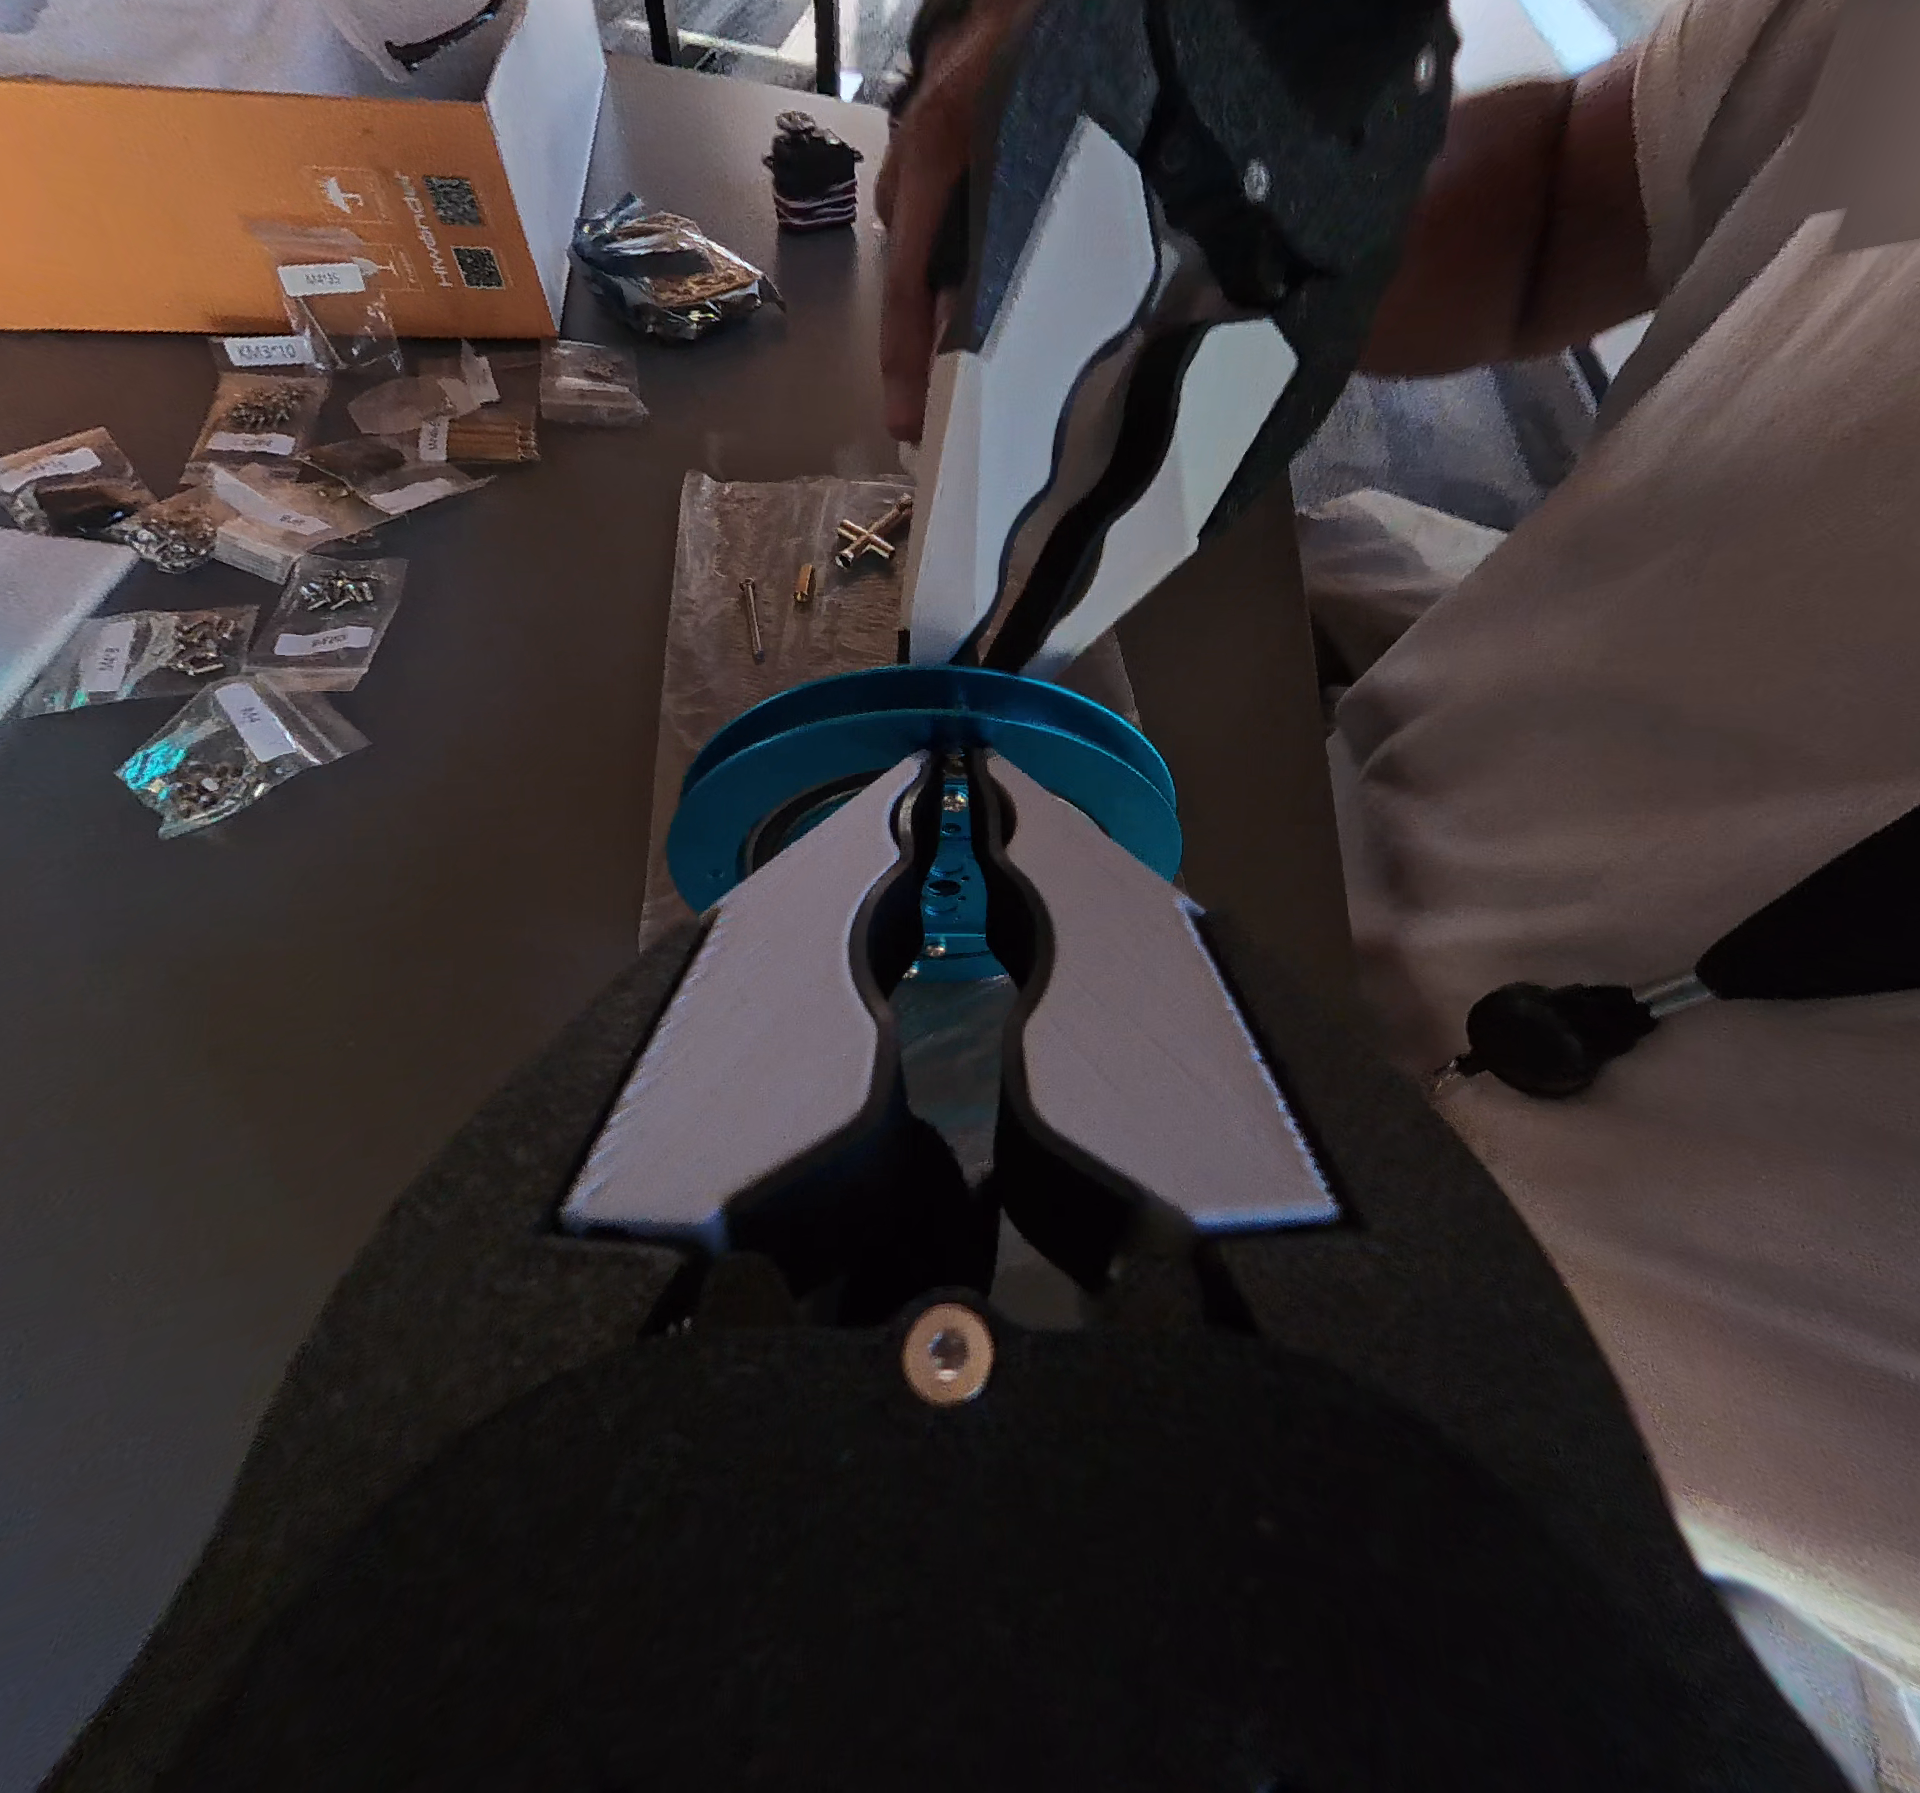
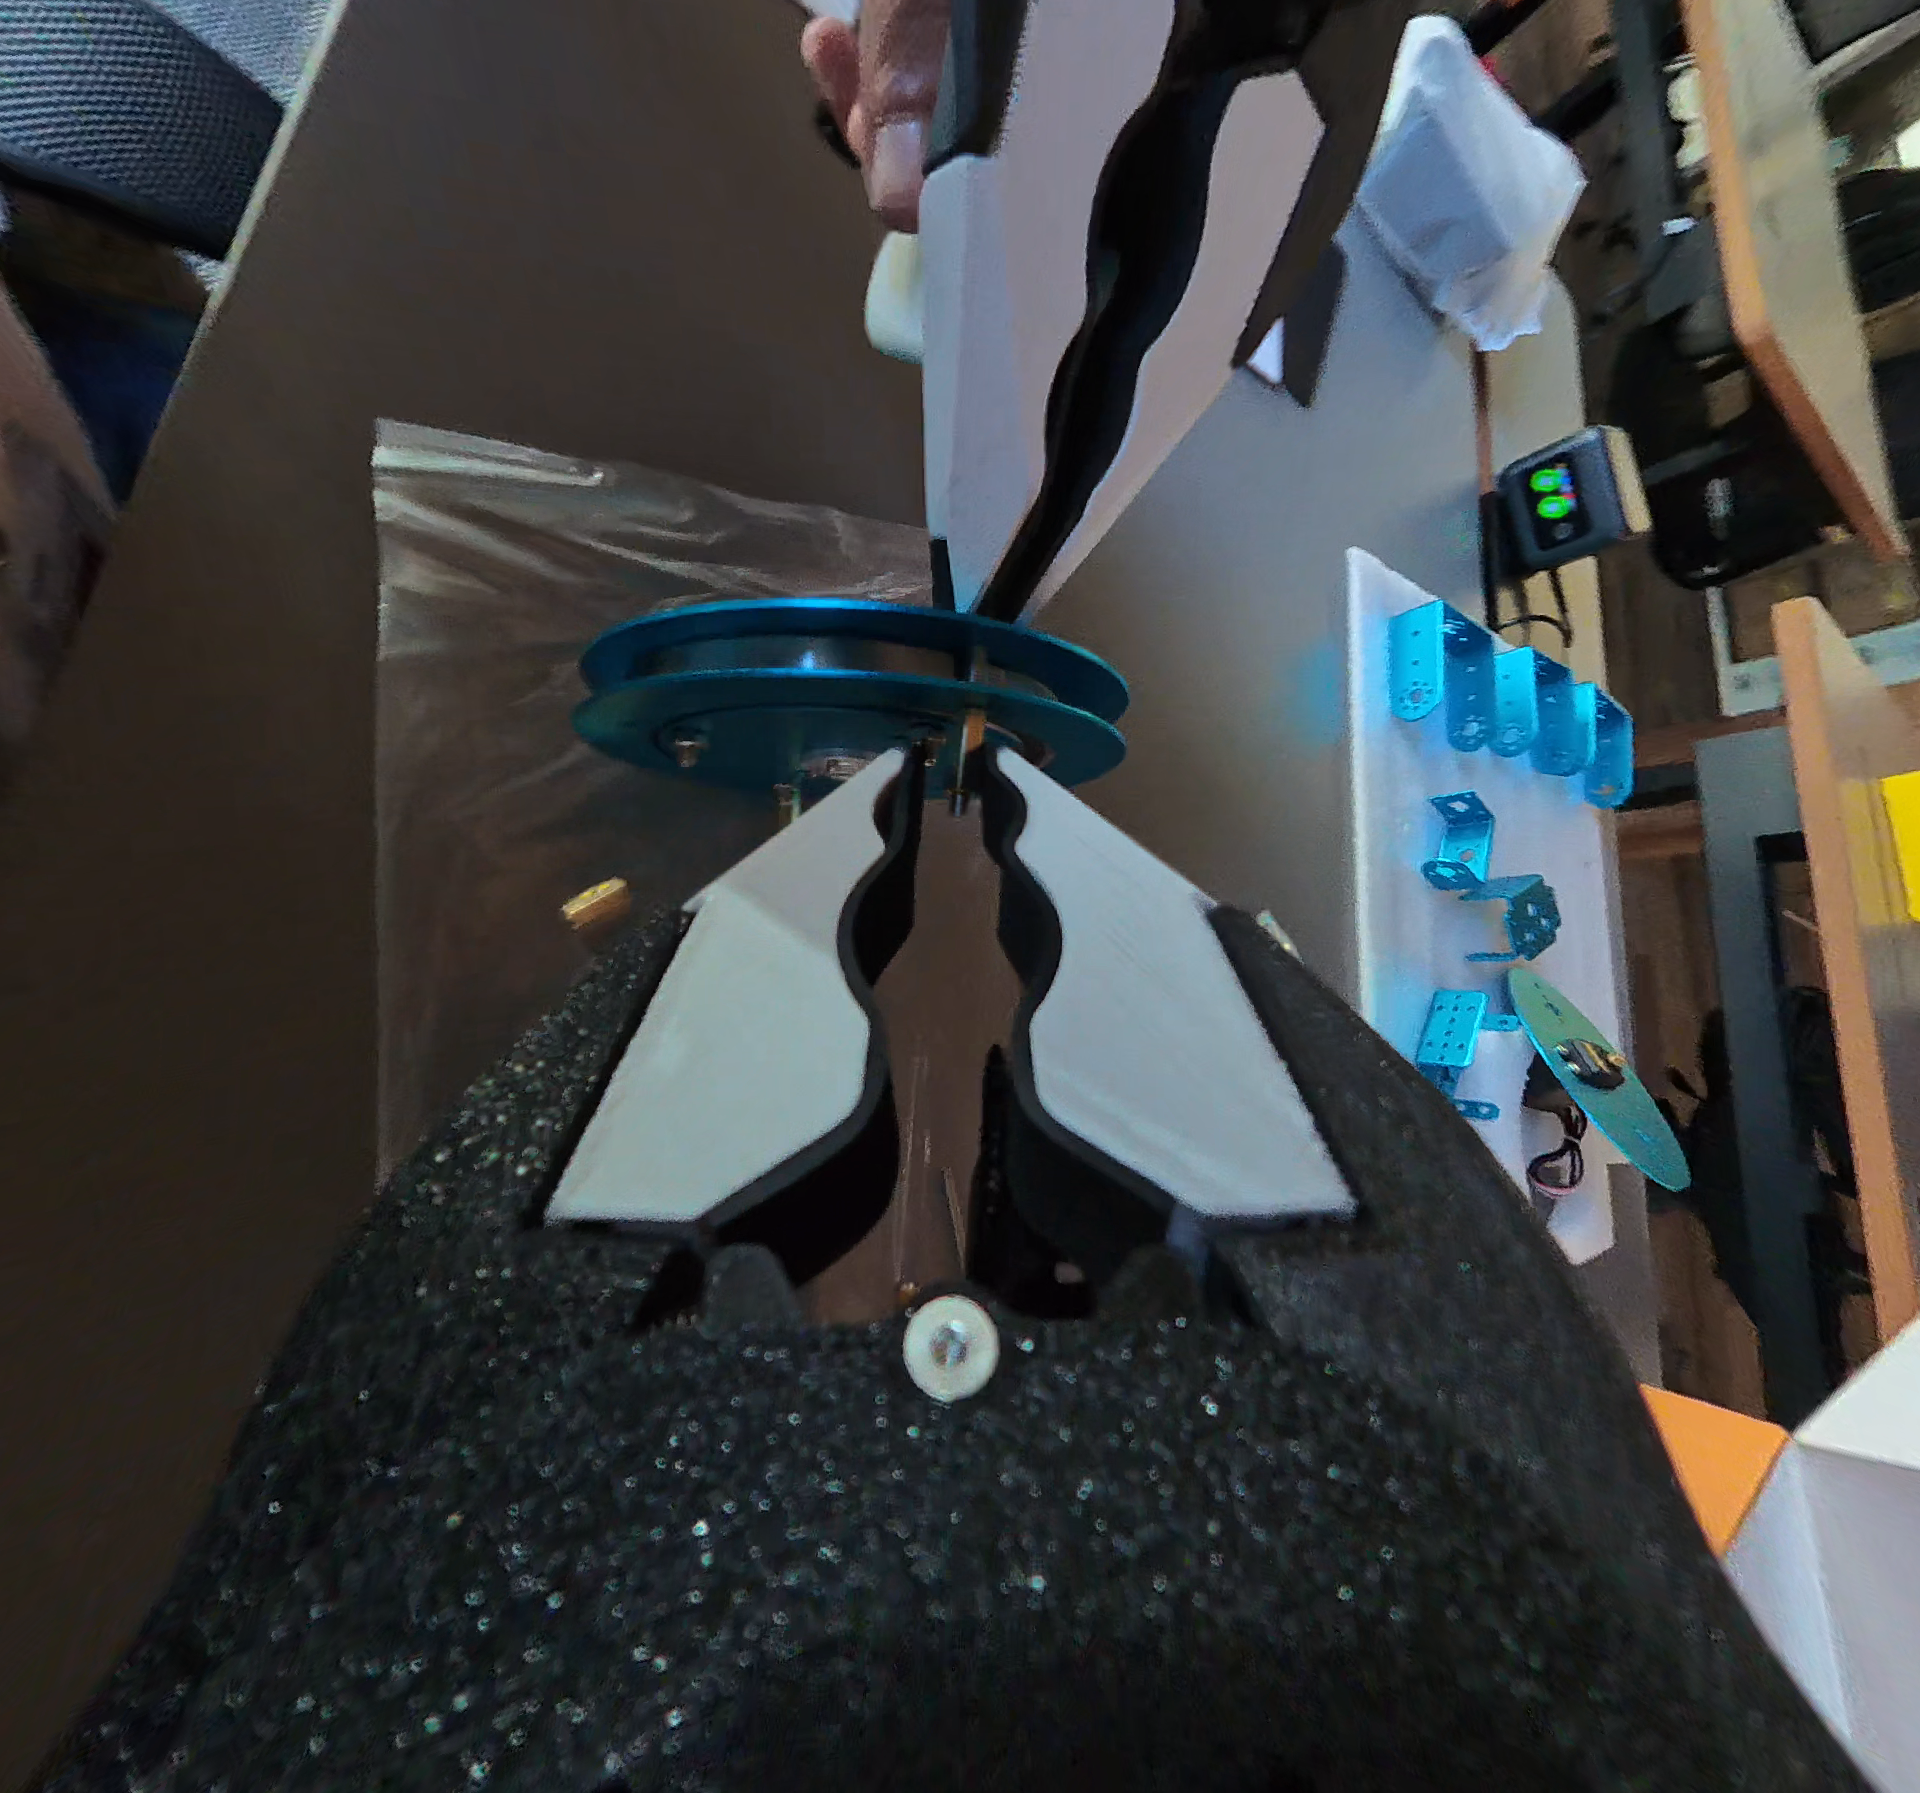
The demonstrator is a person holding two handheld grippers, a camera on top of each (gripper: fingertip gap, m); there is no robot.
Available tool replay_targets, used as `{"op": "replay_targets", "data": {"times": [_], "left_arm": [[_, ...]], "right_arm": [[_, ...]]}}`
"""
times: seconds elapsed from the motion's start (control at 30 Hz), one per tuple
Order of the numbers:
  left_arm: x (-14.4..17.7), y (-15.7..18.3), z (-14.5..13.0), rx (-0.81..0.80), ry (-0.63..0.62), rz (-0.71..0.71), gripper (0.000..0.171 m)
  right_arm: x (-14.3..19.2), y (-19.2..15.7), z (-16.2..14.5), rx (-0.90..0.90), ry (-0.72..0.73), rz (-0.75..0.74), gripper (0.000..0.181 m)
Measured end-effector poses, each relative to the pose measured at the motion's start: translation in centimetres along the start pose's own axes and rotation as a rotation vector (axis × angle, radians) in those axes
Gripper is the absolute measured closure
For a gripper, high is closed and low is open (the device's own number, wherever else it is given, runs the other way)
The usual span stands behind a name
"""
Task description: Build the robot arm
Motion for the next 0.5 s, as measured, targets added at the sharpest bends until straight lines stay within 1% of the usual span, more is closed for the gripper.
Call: {"op": "replay_targets", "data": {"times": [0.03,0.1,0.2,0.27,0.3,0.4,0.5], "left_arm": [[0.0,0.2,0.0,-0.017,-0.012,0.0,0.168],[-0.2,0.3,0.1,-0.026,-0.018,0.009,0.168],[-0.1,0.0,0.1,-0.012,-0.016,0.025,0.168],[-0.1,0.1,0.0,-0.036,-0.02,0.04,0.168],[-0.1,0.2,0.0,-0.056,-0.02,0.053,0.168],[-0.4,0.8,0.0,-0.131,-0.02,0.079,0.168],[-0.5,0.6,0.1,-0.178,-0.023,0.12,0.169]], "right_arm": [[0.3,0.0,0.2,0.001,-0.002,0.043,0.175],[0.5,0.1,0.2,-0.024,-0.023,0.128,0.174],[0.3,0.7,0.1,-0.033,-0.03,0.161,0.176],[0.2,0.9,0.2,-0.119,-0.031,0.248,0.176],[0.2,1.1,0.2,-0.205,-0.039,0.315,0.177],[0.2,1.4,0.0,-0.497,-0.078,0.621,0.177],[-0.3,2.0,-0.7,-0.969,-0.101,0.982,0.177]]}}
Point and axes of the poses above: each gripper's, where its closed fingertips meet, x back along the fingers, z out of its top, y = z × x across the jaws, the point moved 4 cm from there along x, back along the fingers, and after that the axes turned 2 degrees about -y, right-handed, at the moved point
